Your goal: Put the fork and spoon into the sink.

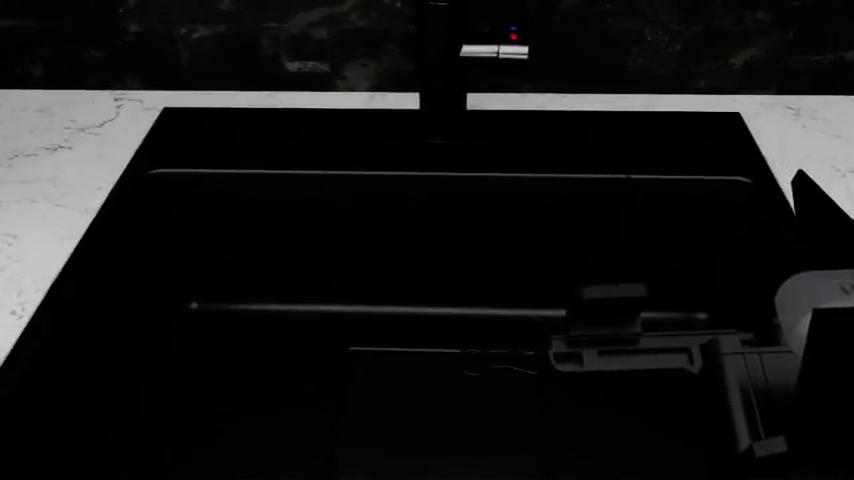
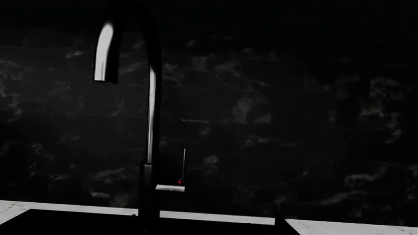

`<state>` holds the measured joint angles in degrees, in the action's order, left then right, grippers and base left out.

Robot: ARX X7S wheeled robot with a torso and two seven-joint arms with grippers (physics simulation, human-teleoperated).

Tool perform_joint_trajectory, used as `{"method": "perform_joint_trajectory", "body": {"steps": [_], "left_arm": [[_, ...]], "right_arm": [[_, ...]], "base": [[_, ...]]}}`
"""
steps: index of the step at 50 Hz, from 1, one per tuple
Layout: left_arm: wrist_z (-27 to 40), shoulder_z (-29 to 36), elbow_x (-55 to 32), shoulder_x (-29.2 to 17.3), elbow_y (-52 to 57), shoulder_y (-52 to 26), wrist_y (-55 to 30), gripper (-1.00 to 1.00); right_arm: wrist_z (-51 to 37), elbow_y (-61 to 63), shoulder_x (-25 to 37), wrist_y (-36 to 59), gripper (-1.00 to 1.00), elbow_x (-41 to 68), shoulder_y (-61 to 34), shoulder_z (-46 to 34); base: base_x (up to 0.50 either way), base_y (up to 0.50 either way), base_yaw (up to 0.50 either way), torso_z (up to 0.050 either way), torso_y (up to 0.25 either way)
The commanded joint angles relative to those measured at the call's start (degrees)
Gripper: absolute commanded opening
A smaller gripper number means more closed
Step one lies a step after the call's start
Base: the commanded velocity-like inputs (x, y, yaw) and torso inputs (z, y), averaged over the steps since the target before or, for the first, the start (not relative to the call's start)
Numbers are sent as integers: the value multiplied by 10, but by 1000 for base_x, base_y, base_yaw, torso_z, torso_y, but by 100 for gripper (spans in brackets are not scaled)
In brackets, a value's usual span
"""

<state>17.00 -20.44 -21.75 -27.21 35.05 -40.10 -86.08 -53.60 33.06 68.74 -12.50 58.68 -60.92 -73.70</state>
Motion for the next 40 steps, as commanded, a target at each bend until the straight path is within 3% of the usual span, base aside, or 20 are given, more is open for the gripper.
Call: {"method": "perform_joint_trajectory", "body": {"steps": [1, 17, 40], "left_arm": [[12, -22, -14, -12, -24, -6, -37, 100], [74, -11, -105, -25, -55, 19, -35, 100], [74, -14, -110, -42, -138, 51, 23, 100]], "right_arm": [[2, -7, -1, -13, 100, -2, 11, 0], [4, -12, 0, -29, 100, -8, 25, -1], [2, -12, 7, -42, 100, -10, 38, 1]], "base": [[0, 0, 0, 0, 0], [0, 0, 0, 0, 0], [0, 0, 0, 0, 0]]}}
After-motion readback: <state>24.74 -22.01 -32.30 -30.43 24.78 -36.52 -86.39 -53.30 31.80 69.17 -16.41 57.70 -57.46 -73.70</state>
